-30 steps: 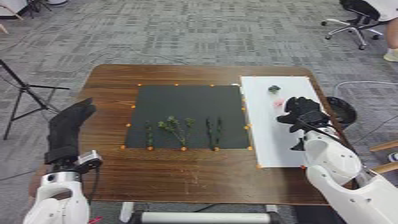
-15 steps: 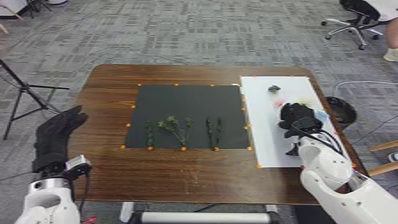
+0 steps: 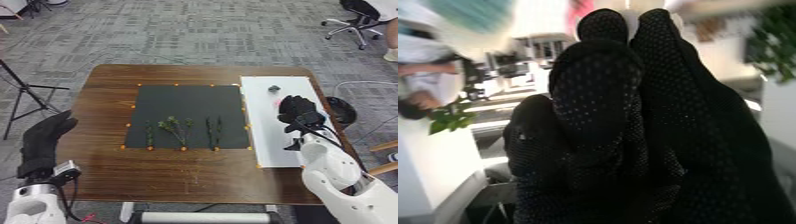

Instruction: Arrange flowers

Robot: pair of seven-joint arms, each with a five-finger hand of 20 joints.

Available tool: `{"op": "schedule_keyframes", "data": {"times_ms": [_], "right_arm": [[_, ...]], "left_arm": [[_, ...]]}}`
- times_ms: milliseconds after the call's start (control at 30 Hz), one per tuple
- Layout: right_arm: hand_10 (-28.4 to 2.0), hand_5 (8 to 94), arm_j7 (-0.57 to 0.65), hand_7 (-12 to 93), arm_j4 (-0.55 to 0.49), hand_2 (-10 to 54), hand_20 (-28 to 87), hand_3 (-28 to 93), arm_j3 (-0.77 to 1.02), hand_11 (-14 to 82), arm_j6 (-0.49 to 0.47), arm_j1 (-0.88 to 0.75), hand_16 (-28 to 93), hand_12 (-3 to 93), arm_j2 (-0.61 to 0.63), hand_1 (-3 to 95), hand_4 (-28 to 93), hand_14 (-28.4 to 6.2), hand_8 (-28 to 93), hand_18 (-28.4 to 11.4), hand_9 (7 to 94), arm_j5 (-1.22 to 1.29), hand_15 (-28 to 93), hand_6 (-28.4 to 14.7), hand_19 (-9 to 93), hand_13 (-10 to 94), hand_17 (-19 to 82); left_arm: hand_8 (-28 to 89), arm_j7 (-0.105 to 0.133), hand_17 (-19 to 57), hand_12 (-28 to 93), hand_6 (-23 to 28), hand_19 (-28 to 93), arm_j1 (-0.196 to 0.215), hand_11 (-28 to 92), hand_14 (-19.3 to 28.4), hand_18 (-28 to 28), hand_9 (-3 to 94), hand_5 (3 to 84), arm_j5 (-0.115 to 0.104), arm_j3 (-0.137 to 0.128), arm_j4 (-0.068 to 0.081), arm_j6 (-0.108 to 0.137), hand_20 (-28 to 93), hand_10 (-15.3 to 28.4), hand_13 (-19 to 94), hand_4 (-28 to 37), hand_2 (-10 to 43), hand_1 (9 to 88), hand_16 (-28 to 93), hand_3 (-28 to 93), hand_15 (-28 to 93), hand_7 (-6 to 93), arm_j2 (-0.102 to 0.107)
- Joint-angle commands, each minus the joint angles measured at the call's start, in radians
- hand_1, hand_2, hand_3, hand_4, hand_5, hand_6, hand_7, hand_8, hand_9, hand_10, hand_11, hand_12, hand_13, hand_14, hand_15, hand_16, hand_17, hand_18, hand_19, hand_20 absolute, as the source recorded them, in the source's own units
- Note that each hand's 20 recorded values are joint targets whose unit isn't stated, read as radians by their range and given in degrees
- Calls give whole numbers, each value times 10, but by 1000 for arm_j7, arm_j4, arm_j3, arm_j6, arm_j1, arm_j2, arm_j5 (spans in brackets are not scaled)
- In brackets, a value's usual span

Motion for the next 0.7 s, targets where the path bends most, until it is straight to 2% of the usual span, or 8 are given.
{"op": "schedule_keyframes", "data": {"times_ms": [33, 67, 167, 300, 400, 500, 600, 700], "right_arm": [[-94, 748, -211, 231, -79, -95, 431, 513, -113, 81, -152, 255, 361, 408, -18, 643, -115, -22, 229, -86, 900, 336, 419, -15, 866, 923, 634], [-94, 748, -222, 232, -65, -95, 432, 514, -159, 81, -194, 318, 362, 409, -29, 642, -115, -22, 229, -87, 900, 379, 419, -15, 866, 922, 634], [-94, 746, -310, 235, 10, -95, 435, 518, -267, 80, -294, 479, 364, 410, -101, 638, -117, -22, 228, -87, 898, 392, 420, -14, 868, 920, 630], [-91, 742, -316, 243, 82, -95, 438, 530, -373, 79, -285, 596, 364, 412, -229, 630, -123, -22, 227, -87, 895, 376, 422, -11, 871, 915, 627], [-89, 740, -341, 247, 141, -95, 439, 538, -400, 79, -312, 627, 364, 411, -324, 626, -129, -21, 224, -86, 895, 366, 422, -9, 873, 915, 623], [-88, 737, -353, 253, 224, -95, 441, 543, -426, 80, -353, 650, 364, 411, -420, 623, -133, -22, 221, -87, 895, 320, 423, -9, 874, 913, 621], [-87, 737, -376, 256, 296, -95, 442, 545, -441, 80, -384, 666, 363, 412, -490, 622, -137, -22, 218, -87, 894, 279, 424, -8, 875, 913, 620], [-87, 735, -391, 260, 345, -95, 443, 548, -473, 80, -417, 683, 362, 412, -538, 621, -138, -22, 216, -89, 894, 240, 425, -7, 876, 913, 619]], "left_arm": [[-77, -6, 116, 139, 13, 73, 65, 217, 175, 111, 557, 541, -60, -11, 2, 42, 209, 146, 460, -282, 219, 210, 25, 678, 171, 157, -29], [-77, -10, 117, 139, 8, 73, 65, 216, 176, 111, 563, 550, -59, -11, 3, 40, 210, 147, 464, -282, 247, 213, 25, 675, 173, 158, -33], [-77, -10, 119, 139, 3, 76, 65, 214, 176, 112, 570, 564, -58, -7, 8, 45, 212, 146, 470, -282, 273, 221, 25, 673, 176, 159, -37], [-78, -6, 120, 141, 0, 78, 55, 214, 176, 112, 576, 567, -59, 5, 15, 40, 213, 146, 472, -283, 277, 228, 23, 668, 179, 161, -46], [-79, 1, 120, 142, 1, 79, 30, 213, 176, 112, 575, 568, -63, 24, 32, 22, 213, 147, 473, -283, 275, 228, 21, 672, 179, 160, -43], [-79, 3, 120, 142, 0, 78, 15, 212, 176, 111, 573, 567, -58, 34, 39, 7, 213, 146, 472, -283, 260, 233, 21, 681, 180, 161, -41], [-79, 6, 120, 143, 0, 77, 3, 211, 175, 111, 573, 567, -57, 44, 43, 2, 212, 144, 472, -283, 253, 236, 21, 683, 180, 161, -36], [-79, 9, 120, 143, 0, 77, 13, 211, 175, 111, 572, 565, -55, 42, 34, -3, 212, 144, 472, -283, 248, 237, 21, 685, 180, 161, -34]]}}
